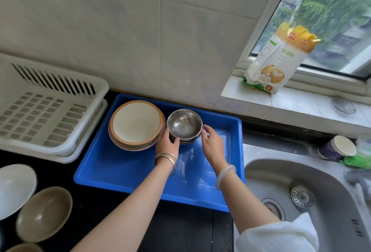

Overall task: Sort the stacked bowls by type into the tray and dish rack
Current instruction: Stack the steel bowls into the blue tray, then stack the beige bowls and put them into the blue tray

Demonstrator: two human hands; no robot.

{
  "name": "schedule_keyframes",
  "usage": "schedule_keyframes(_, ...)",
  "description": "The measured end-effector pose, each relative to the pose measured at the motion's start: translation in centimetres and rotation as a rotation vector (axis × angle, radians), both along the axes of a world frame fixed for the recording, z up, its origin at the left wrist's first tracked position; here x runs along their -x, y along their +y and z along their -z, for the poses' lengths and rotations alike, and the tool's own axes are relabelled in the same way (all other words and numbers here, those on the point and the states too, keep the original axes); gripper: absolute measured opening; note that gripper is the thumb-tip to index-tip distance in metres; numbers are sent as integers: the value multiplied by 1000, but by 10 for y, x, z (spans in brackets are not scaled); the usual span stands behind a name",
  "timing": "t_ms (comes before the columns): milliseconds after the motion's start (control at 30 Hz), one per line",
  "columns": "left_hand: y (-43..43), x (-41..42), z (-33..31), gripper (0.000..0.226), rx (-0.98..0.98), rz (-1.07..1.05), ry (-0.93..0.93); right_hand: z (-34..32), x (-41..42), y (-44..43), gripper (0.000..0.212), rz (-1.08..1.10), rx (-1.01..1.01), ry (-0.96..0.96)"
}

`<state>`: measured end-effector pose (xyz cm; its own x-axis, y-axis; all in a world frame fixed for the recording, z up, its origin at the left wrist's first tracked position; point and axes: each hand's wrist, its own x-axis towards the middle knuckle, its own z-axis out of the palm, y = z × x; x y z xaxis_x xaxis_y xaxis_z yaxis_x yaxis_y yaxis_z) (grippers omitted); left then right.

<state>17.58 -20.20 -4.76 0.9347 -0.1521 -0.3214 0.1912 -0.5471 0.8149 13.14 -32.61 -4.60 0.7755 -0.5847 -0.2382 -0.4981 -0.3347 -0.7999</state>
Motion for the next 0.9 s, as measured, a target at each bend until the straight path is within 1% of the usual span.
schedule_keyframes(100,17,9,-6,47,61,12,103,-11,15,5,29,-5,34,-12)
schedule_keyframes(167,34,21,-12,42,127,7,121,-18,27,15,28,-38,27,-3)
schedule_keyframes(233,54,35,-20,35,158,-16,115,-26,39,29,27,-67,-36,-1)
schedule_keyframes(400,122,76,-27,27,131,-116,111,-29,65,86,23,-174,-170,0)
schedule_keyframes(633,215,132,-15,30,117,-490,99,-2,80,181,24,-419,-258,120)
schedule_keyframes(800,265,159,-5,33,-15,-849,-59,20,70,239,24,-579,-250,255)
schedule_keyframes(900,288,173,1,42,-207,-958,-83,24,55,269,34,-624,-253,324)
